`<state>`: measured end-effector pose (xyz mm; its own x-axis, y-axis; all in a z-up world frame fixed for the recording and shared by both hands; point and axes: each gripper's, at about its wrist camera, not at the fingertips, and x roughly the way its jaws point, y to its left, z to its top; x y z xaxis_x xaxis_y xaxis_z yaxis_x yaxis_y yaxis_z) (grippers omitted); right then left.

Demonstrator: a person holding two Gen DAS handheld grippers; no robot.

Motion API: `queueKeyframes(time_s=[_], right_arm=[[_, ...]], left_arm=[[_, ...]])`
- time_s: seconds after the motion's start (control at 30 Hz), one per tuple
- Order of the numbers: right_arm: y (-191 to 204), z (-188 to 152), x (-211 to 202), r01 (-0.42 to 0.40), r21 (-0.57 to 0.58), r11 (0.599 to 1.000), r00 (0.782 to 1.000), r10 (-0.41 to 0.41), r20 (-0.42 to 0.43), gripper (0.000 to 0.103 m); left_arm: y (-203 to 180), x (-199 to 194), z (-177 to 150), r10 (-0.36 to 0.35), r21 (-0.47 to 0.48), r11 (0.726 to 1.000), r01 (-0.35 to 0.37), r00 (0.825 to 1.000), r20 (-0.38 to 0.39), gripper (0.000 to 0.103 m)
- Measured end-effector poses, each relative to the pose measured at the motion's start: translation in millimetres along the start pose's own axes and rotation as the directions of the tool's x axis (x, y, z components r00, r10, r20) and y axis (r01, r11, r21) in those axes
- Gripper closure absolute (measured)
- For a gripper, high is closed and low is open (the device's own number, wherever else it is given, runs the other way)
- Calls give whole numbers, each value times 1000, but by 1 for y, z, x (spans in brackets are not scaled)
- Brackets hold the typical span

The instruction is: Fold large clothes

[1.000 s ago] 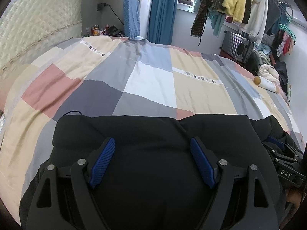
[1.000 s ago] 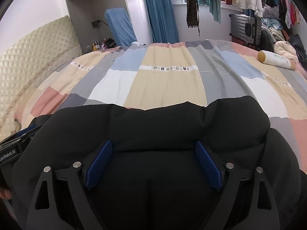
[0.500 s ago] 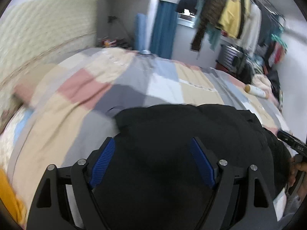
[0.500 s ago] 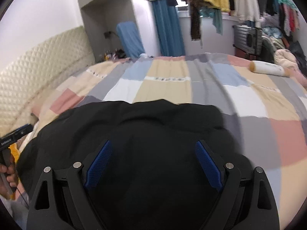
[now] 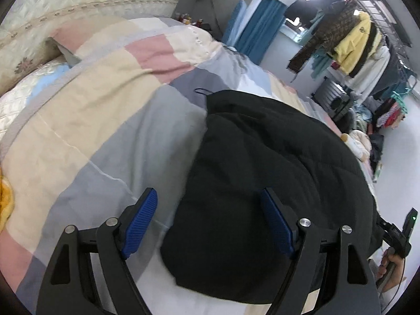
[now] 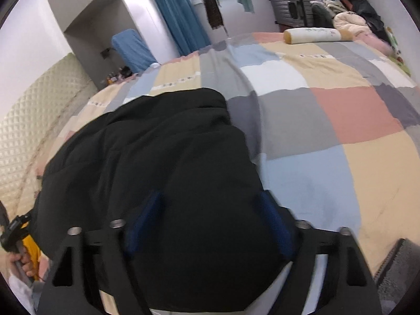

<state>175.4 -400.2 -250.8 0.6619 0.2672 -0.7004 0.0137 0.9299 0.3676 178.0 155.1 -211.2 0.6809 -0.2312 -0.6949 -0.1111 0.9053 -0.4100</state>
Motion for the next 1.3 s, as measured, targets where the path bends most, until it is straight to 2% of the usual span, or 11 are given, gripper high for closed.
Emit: queueKeyframes(time_s=[0.1, 0.13, 0.2, 0.33, 0.57, 0.67, 0.8, 0.93, 1.0, 1.13, 1.3], right_arm=[[18, -3, -4, 8, -97, 995, 1000, -7, 15, 87], [21, -3, -8, 12, -113, 994, 1000, -9, 29, 91], [23, -7, -13, 17, -125, 992, 999, -13, 39, 96], [26, -17, -12, 100, -167, 981, 995, -102, -3, 98], [20, -28, 6, 125, -193, 973, 985, -145, -98, 97], [24, -33, 13, 141, -222, 965, 977, -172, -128, 95], [22, -29, 2, 139, -178, 974, 982, -158, -99, 89], [16, -25, -26, 88, -91, 992, 994, -94, -61, 66], [18, -25, -43, 91, -79, 993, 995, -93, -23, 44], [32, -19, -89, 100, -86, 991, 993, -94, 71, 42], [62, -5, -161, 82, -97, 992, 964, -55, 260, 25]], left_arm=[[-8, -10, -5, -28, 49, 998, 27, 999, 33, 69], [-8, -13, -5, -38, 56, 998, 36, 998, 42, 81], [-6, -24, -6, -78, 41, 996, 76, 995, 61, 89], [1, -30, -9, -82, 16, 997, 81, 996, 47, 91], [-6, -7, -27, 120, 124, 986, -112, 991, -58, 91], [-6, -1, -31, 137, 138, 982, -126, 988, -77, 91], [-5, -10, -29, 140, 133, 982, -131, 988, -59, 79], [-1, -28, -26, 123, 97, 988, -119, 992, -37, 20], [-2, -42, -23, 135, 87, 987, -134, 991, -8, 20], [-17, -64, -19, 129, 104, 986, -128, 992, 4, 20], [-59, -109, -11, 67, 156, 984, -80, 994, 86, 14]])
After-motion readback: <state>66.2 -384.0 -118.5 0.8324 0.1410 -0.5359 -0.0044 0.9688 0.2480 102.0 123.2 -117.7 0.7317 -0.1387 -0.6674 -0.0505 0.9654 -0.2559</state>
